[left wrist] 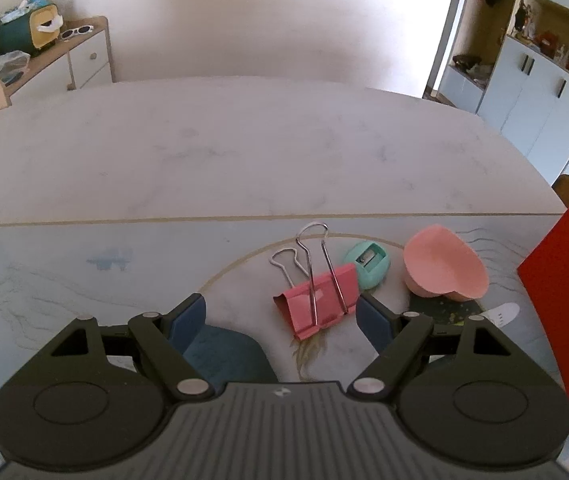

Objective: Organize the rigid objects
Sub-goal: 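Grasp the white glue stick with the right tool while the left tool grasps the pink binder clip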

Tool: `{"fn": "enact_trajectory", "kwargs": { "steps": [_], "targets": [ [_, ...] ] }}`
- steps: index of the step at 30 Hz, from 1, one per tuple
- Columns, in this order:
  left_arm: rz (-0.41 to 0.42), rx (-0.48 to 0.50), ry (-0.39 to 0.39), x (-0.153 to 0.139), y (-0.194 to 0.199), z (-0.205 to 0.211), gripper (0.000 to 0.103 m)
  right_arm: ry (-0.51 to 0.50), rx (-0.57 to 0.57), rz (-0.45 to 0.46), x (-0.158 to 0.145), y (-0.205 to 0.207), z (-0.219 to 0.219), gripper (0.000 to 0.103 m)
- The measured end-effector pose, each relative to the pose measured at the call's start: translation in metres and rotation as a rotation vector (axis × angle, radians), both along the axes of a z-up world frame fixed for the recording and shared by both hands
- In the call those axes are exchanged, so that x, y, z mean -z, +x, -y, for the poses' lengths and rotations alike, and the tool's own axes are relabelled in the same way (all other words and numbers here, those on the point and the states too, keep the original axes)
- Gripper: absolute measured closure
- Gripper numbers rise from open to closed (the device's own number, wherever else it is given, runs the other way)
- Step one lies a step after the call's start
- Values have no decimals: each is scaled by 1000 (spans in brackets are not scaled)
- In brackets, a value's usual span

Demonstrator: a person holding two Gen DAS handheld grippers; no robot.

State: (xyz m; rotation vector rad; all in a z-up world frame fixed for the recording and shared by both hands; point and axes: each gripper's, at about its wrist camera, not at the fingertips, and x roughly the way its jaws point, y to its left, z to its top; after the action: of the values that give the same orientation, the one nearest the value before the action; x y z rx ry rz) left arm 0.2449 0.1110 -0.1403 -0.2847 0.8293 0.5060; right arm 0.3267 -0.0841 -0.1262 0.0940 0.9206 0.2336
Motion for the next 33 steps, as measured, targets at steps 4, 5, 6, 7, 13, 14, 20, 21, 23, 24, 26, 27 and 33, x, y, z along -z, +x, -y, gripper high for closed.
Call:
{"fn": "enact_trajectory", "kwargs": {
  "steps": [4, 5, 6, 7, 13, 14, 20, 21, 23, 24, 26, 27, 33],
  "targets": [
    [4, 6, 9, 5, 4, 0, 21, -2, 54, -28, 9, 11, -4, 3],
    [4, 6, 15, 6, 5, 0, 21, -8, 61, -31, 11, 13, -5, 3],
    [3, 5, 19, 7, 6, 0, 21, -17, 71, -35, 13, 15, -6, 4],
    [3, 4, 20, 9, 6, 0, 21, -24, 81, -41, 16, 19, -7, 4],
    [-2, -8, 18, 14, 11, 1, 21, -51, 149, -75, 29, 38, -9, 7],
    [1, -8, 18, 15, 11, 2, 21, -58, 154, -75, 30, 40, -10, 7],
    [9, -13, 19, 15, 16, 5, 21, -83, 180, -84, 35, 53, -11, 11],
    [7, -16, 17, 17, 18, 5, 21, -85, 183, -86, 36, 54, -10, 11],
    [8, -21, 15, 17, 20, 4, 21, -97, 187, -87, 38, 55, -11, 11],
    [7, -24, 17, 18, 22, 4, 21, -104, 189, -88, 39, 55, -11, 11],
    [8, -27, 20, 18, 23, 4, 21, -109, 192, -100, 42, 56, -11, 13],
    [7, -29, 23, 18, 24, 5, 21, -119, 194, -104, 44, 57, -11, 14],
    [11, -42, 36, 19, 19, 4, 20, -155, 188, -117, 53, 61, -18, 16]
  ]
}}
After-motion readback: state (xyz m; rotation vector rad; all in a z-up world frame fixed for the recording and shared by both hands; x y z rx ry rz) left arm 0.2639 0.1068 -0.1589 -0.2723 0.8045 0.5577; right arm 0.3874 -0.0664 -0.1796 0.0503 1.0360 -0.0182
